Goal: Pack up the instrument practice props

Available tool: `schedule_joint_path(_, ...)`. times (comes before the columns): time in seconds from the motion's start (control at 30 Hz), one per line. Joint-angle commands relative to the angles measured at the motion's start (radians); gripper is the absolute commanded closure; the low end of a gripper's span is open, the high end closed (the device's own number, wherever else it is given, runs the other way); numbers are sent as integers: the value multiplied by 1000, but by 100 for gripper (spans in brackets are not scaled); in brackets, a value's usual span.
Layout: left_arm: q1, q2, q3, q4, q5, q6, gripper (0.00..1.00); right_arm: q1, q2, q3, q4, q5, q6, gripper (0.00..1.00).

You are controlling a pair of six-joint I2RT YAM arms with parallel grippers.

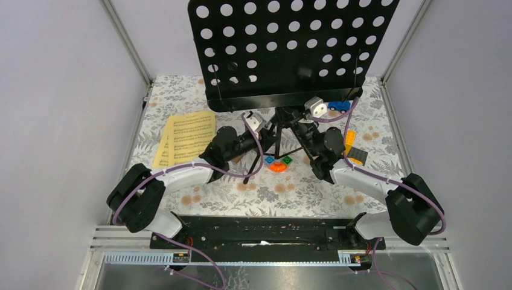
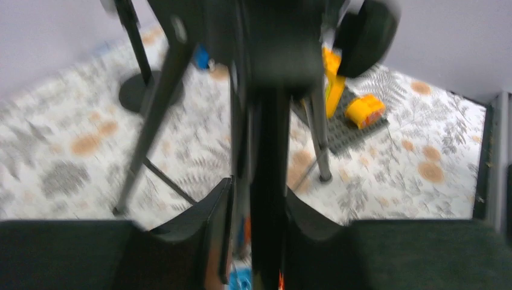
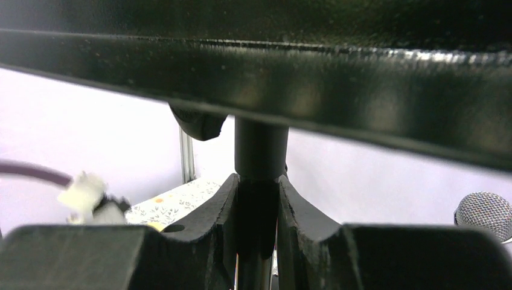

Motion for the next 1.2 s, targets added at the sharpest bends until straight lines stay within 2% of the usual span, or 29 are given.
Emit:
schedule_joint_path(0.0, 18, -54, 110, 208, -46, -5, 57, 28, 6, -67, -109, -13, -116, 100)
schedule_joint_path(0.13, 18, -78, 36, 191, -42, 8, 39, 27, 1, -62, -111, 21, -117, 100)
schedule_joint_path(0.3, 19, -128, -30, 96, -44, 32, 32, 26, -3, -56, -117, 32, -119, 100)
schedule_joint_path(0.4, 19, -164, -73, 38, -47, 36, 24, 27, -3, -55, -118, 37, -118, 100)
schedule_joint_path(0.5, 18, -179, -75, -58, -85, 31, 23, 26, 1, -52, -117, 36, -113, 100)
schedule_joint_path(0.63, 19, -188, -68, -163, -128, -1, 33, 28, 7, -48, -117, 31, -103, 100)
schedule_joint_path(0.77, 18, -192, -85, -173, -121, -4, 45, 28, 13, -46, -117, 24, -102, 100)
schedule_joint_path(0.87, 19, -187, -78, -185, -105, -3, 64, 27, 7, -45, -119, 22, -104, 100)
schedule_joint_path(1.0, 18, -177, -56, -186, -77, 6, 99, 27, -5, -45, -138, 2, -116, 100)
schedule_joint_path(1.17, 19, -172, -16, -110, -38, 16, 100, 37, -29, -48, -180, -17, -126, 100)
